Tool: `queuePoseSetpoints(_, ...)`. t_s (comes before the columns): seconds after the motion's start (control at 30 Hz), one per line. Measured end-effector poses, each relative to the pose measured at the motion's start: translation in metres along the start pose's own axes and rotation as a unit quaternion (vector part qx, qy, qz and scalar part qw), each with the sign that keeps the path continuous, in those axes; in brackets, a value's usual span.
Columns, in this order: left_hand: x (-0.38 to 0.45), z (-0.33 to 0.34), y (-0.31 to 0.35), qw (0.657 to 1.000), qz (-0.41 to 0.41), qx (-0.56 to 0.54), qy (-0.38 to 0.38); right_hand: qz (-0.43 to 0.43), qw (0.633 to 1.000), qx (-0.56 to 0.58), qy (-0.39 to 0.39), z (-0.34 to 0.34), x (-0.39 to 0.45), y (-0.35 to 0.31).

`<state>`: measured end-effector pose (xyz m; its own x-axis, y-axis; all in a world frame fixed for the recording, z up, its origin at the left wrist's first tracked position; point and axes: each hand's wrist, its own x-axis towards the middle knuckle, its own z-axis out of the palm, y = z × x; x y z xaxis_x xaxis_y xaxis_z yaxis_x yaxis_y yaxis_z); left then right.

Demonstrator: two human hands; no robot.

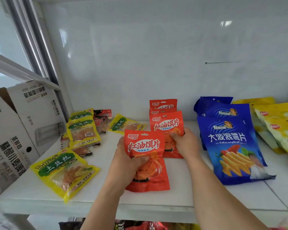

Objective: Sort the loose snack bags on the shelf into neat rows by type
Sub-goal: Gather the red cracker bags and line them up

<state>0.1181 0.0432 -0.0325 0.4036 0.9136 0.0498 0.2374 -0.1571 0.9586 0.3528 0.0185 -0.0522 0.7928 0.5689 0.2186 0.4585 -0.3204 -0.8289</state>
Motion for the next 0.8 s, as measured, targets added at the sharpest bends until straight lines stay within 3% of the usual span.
queuePoseSetpoints(0.2, 0.008, 0.036, 0.002, 1.000, -0.006, 0.029, -0.006, 0.029, 0.998, 0.057, 0.009, -0.009, -0.003, -0.007)
queuePoseSetpoints(0.4, 0.015, 0.074, 0.008, 0.990, 0.016, 0.139, 0.026, 0.031, 0.993, 0.109, -0.017, -0.010, -0.004, -0.006)
queuePoseSetpoints(0.6, 0.026, 0.090, 0.009, 0.983, 0.024, 0.177, 0.031, -0.001, 0.993, 0.102, -0.052, -0.009, -0.003, -0.001)
queuePoseSetpoints(0.8, 0.037, 0.092, 0.007, 0.977, 0.024, 0.207, 0.040, -0.008, 0.997, 0.027, -0.074, -0.005, 0.004, 0.002)
